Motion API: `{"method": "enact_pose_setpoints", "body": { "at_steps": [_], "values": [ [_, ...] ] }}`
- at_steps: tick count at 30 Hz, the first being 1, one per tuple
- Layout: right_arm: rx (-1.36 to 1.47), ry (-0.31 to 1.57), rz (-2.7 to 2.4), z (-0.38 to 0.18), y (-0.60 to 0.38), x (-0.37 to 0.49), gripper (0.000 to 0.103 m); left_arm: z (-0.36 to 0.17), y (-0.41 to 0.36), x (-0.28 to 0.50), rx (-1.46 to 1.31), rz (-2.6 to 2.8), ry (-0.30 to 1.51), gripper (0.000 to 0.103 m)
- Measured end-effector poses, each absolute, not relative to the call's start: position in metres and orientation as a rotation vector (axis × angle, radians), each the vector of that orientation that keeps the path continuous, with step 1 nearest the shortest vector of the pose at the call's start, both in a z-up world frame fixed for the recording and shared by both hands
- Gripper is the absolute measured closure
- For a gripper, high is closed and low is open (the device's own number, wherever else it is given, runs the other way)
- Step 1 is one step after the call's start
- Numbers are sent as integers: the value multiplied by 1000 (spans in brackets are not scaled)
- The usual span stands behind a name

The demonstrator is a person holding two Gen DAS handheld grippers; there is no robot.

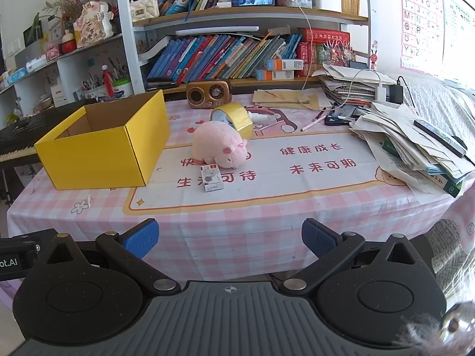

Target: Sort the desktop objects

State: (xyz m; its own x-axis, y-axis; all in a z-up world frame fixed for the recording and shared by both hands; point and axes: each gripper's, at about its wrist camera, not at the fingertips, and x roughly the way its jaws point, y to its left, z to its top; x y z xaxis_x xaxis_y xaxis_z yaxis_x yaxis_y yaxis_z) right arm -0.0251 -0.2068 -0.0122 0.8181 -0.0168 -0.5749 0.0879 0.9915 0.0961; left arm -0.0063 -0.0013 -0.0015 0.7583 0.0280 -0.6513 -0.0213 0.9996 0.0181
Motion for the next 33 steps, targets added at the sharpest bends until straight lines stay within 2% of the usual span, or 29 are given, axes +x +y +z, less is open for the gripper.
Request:
{"method": "enact_pose_setpoints", "body": {
  "at_steps": [33],
  "values": [
    [108,611,-38,-14,-203,-21,0,-1,0,2,-9,10,715,0]
  ]
}}
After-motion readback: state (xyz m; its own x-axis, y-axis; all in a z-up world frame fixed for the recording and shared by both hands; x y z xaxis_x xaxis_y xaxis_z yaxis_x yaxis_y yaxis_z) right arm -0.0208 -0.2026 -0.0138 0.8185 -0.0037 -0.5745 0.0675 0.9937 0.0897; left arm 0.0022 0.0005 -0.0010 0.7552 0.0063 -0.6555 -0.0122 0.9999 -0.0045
